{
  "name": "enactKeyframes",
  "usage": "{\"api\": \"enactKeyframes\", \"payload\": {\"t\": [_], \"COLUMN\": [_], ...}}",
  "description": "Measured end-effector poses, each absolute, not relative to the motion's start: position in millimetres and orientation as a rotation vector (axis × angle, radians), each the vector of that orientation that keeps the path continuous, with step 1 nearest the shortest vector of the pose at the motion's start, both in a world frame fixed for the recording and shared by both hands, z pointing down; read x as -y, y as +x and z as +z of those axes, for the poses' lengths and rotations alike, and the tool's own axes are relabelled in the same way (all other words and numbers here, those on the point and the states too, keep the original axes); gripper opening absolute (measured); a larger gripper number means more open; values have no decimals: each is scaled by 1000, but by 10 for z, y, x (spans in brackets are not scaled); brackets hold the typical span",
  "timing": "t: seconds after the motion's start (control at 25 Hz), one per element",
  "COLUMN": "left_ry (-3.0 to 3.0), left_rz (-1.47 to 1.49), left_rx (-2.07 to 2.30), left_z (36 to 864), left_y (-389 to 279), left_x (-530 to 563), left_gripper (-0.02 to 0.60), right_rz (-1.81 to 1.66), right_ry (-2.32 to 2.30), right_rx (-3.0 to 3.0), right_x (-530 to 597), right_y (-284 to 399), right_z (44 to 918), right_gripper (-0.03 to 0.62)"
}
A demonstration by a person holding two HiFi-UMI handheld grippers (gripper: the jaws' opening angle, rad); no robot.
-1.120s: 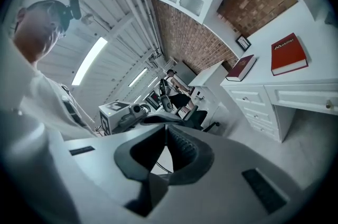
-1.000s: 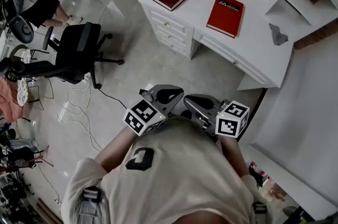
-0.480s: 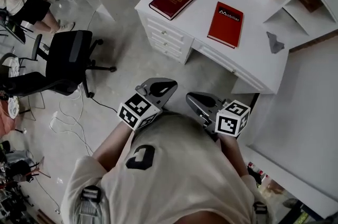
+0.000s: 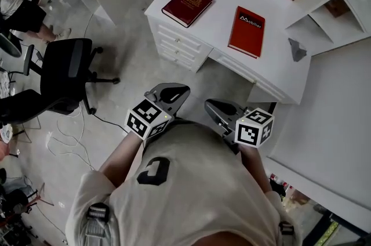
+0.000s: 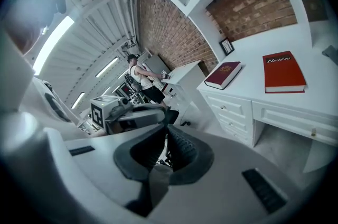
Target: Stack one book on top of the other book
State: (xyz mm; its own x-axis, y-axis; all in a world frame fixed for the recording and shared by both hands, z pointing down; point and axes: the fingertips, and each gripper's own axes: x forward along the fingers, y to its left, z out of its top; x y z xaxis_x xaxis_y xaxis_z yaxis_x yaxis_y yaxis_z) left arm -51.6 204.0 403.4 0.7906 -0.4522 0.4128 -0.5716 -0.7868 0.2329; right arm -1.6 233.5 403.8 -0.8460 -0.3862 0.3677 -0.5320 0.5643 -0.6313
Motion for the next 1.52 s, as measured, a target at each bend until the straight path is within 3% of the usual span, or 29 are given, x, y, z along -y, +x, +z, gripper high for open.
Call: {"api": "enactKeyframes", "payload": {"t": [0.72, 1.52], "left_ry": [2474, 2479], "left_rz": [328, 398], "left_rx": [949, 1062], "left_z": [4135, 3972], "left_y": [-1707, -1351], "left_x": [-1464, -832], "left_gripper": [6, 6], "right_rz": [1168, 1227], "right_ry": [705, 572], "right_rx": [2502, 2596], "right_x": [-1959, -1205], "right_y": [-859, -638], "right_z": [4079, 4070], "right_gripper": [12, 12]}}
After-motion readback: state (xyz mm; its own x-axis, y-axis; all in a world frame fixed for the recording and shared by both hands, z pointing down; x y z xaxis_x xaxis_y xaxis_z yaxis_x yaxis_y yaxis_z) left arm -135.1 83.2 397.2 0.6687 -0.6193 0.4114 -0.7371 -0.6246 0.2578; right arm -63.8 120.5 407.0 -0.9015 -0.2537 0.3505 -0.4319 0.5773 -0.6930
